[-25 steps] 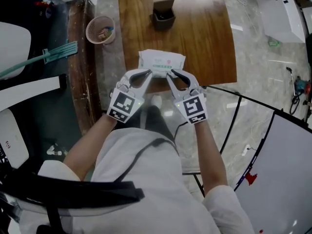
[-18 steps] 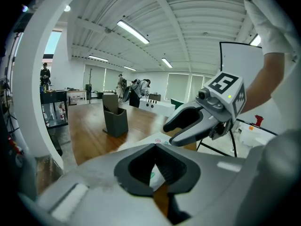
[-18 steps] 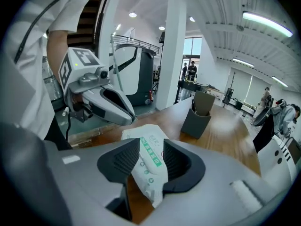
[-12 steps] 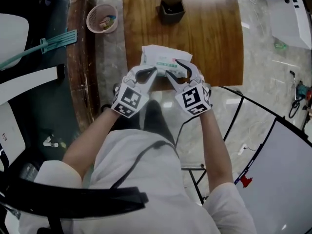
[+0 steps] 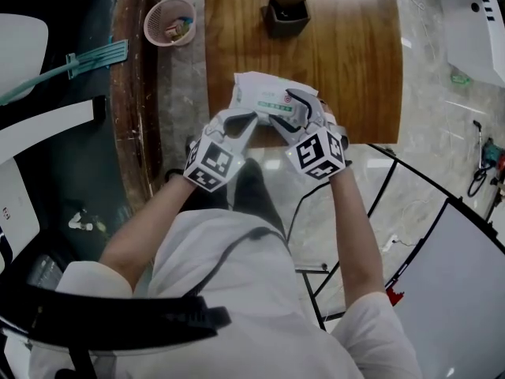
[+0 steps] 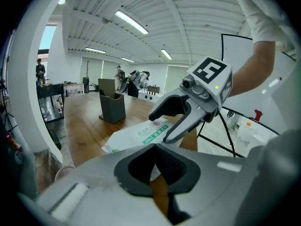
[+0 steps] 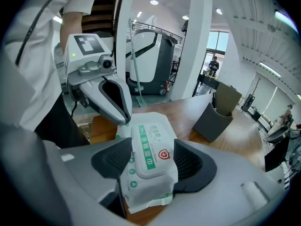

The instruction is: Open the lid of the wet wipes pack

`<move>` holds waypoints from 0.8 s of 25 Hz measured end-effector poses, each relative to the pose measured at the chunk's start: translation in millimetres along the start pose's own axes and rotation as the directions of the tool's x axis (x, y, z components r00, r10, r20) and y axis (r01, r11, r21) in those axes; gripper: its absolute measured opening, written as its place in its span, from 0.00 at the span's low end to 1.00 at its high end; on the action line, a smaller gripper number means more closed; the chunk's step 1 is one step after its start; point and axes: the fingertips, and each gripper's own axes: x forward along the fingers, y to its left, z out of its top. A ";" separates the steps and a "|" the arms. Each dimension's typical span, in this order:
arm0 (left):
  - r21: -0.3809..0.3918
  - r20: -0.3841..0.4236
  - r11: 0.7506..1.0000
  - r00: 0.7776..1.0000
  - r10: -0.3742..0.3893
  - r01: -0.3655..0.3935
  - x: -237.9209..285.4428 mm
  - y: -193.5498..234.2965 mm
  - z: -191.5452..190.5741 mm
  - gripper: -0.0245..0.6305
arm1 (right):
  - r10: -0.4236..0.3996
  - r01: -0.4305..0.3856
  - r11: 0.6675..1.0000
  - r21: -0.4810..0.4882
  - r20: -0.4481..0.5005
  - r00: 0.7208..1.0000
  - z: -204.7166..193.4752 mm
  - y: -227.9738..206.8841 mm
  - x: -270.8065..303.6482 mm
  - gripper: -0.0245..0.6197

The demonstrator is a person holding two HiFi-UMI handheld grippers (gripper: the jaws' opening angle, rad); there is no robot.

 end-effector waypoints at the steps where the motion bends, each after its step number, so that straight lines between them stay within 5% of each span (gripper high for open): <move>1: -0.004 -0.002 1.000 1.000 0.000 0.000 0.6 -0.7 -0.6 0.04 | 0.009 -0.009 1.000 -0.005 -0.002 1.000 -0.2 -0.1 0.7 0.47; 20: 0.020 -0.014 0.999 0.999 -0.029 0.029 14.2 -3.9 -5.1 0.04 | 0.243 -0.241 0.967 0.082 -0.010 0.970 -1.4 -3.9 4.0 0.47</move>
